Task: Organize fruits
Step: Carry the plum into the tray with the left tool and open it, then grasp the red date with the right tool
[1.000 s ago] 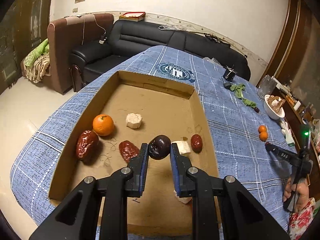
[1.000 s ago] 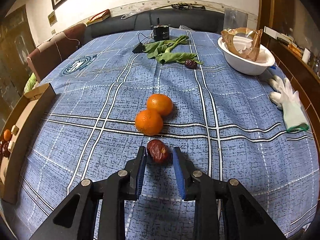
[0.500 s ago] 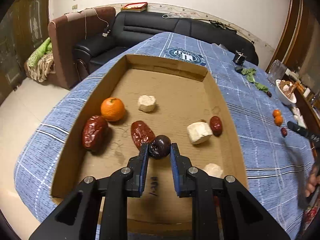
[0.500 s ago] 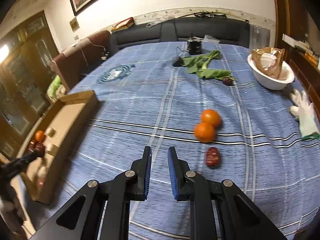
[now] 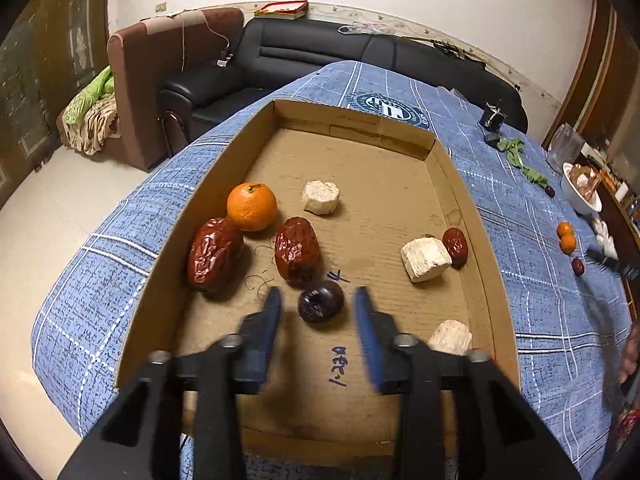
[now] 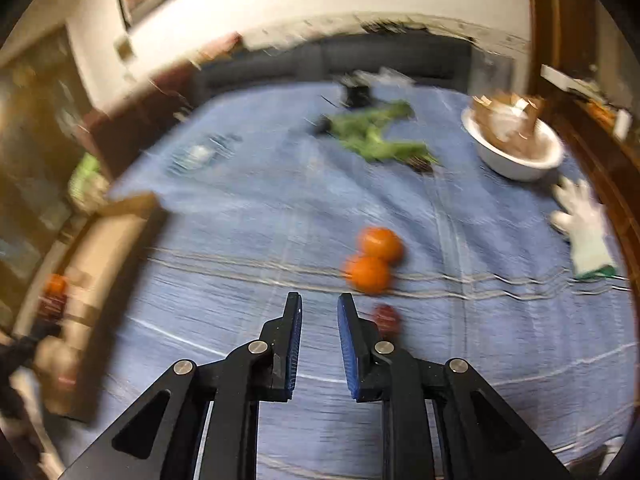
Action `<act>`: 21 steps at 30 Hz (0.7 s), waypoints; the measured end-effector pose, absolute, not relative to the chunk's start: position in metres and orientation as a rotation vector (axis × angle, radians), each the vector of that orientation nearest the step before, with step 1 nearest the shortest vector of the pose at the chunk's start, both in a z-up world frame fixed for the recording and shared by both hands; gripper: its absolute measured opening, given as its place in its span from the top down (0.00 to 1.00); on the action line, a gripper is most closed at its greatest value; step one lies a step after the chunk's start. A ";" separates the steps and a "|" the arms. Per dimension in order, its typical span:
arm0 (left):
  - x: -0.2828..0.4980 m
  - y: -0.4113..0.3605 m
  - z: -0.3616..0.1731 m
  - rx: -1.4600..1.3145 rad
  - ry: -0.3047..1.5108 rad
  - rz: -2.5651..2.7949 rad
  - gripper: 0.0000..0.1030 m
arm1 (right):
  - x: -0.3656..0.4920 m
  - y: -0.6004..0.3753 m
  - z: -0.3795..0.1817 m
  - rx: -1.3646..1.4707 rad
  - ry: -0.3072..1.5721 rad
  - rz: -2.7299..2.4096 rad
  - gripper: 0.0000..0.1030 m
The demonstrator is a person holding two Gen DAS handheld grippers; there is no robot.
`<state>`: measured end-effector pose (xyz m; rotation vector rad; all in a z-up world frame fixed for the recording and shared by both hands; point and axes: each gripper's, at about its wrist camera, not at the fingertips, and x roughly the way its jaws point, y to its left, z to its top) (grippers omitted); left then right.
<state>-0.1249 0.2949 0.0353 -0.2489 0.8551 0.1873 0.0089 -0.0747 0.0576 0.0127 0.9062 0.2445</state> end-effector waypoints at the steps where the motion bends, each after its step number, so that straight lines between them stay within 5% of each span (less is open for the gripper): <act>1: -0.126 0.296 0.036 -0.254 0.851 0.190 0.55 | 0.012 -0.077 0.048 0.008 0.931 0.230 0.80; 21: -0.139 0.294 0.063 -0.282 0.784 0.167 0.50 | 0.036 -0.131 0.038 0.086 0.918 0.135 0.78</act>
